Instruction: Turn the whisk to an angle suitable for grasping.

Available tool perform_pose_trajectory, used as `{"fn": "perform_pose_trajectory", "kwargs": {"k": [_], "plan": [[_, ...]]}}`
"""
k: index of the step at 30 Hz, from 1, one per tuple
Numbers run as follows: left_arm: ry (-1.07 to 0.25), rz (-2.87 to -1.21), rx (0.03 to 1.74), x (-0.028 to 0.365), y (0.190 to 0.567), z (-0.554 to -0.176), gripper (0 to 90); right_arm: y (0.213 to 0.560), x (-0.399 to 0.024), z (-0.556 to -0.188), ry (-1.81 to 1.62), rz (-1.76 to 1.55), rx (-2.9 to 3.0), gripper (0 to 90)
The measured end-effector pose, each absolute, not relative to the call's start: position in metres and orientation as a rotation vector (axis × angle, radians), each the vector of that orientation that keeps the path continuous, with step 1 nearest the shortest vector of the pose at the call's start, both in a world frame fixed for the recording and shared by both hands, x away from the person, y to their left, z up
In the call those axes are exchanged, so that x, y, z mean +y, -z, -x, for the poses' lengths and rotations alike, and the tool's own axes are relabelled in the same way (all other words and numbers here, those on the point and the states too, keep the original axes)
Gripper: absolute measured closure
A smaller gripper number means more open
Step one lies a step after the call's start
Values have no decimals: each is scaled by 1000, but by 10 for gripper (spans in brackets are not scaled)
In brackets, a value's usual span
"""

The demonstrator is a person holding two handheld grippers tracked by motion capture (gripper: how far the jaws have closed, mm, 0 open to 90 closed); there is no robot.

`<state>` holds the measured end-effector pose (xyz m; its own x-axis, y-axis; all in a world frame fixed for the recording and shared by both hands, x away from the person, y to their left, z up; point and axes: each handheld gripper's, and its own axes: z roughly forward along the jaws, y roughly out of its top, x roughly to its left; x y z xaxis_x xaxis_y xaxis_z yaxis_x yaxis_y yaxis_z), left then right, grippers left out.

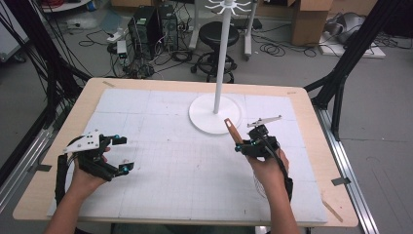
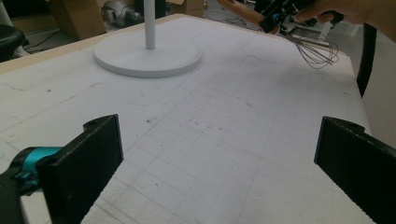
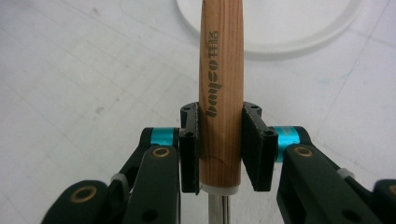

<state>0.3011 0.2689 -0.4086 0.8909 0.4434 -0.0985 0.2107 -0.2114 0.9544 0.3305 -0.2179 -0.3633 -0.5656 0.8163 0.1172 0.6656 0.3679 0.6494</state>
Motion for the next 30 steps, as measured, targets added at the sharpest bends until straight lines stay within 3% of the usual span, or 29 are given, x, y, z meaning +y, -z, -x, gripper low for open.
{"fn": "perform_pose_trajectory", "kwargs": {"k": [16, 30], "plan": [[-236, -1787, 491, 270, 407, -301, 17, 324, -234, -330, -1328, -1149, 2276, 706], [-240, -1782, 484, 270, 406, -300, 17, 312, -239, -329, -1414, -1060, 2231, 706]]}}
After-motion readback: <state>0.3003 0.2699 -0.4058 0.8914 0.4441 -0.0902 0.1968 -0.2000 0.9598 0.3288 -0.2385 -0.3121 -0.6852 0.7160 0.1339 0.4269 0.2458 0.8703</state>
